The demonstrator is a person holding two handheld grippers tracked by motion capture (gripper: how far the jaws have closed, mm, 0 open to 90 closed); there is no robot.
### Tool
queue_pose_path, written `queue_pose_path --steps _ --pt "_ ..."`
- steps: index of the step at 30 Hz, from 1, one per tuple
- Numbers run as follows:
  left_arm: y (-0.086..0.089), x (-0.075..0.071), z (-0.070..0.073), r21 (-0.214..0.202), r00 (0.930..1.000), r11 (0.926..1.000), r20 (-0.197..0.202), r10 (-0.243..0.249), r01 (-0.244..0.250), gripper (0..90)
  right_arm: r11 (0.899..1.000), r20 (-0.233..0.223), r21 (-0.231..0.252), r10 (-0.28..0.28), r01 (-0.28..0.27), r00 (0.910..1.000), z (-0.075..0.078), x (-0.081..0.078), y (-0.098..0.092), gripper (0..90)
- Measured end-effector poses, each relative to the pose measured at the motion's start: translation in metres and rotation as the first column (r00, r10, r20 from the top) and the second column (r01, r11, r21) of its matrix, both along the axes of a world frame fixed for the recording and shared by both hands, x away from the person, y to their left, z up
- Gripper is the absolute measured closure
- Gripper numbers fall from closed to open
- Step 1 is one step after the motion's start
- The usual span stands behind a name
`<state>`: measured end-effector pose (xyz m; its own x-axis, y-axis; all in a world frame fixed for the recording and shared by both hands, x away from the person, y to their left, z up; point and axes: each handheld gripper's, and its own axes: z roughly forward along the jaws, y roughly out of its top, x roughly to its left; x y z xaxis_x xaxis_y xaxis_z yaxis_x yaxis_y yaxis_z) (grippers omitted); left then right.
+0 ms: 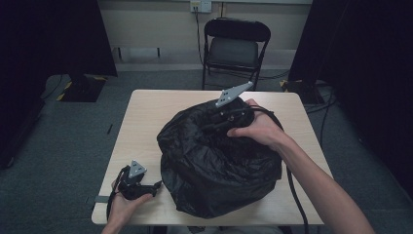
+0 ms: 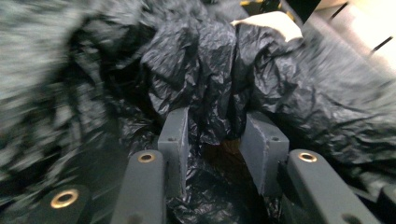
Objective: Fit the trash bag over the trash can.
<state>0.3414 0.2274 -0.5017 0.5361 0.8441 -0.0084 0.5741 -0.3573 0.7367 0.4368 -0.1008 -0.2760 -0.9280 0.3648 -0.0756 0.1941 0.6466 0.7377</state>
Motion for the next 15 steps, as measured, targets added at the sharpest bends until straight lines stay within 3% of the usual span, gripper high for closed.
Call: queue_pose_path --steps 9,12,15 --pt "0.0 0.0 0.0 -0.001 1.0 1.0 0.0 0.0 0.0 14.7 0.994 -0.099 -0.106 0.015 -0.026 0.995 -0.015 0.005 0.006 53.0" --pt "0.0 0.0 0.0 -0.001 1.0 1.0 0.001 0.0 0.0 14.7 0.979 -0.155 -0.197 0.027 -0.057 0.9876 -0.023 0.003 0.009 53.1" --pt "0.0 0.0 0.0 -0.001 1.0 1.0 0.0 0.0 0.0 14.7 0.963 -0.165 -0.261 0.016 -0.06 0.9861 -0.032 0.003 0.01 52.7"
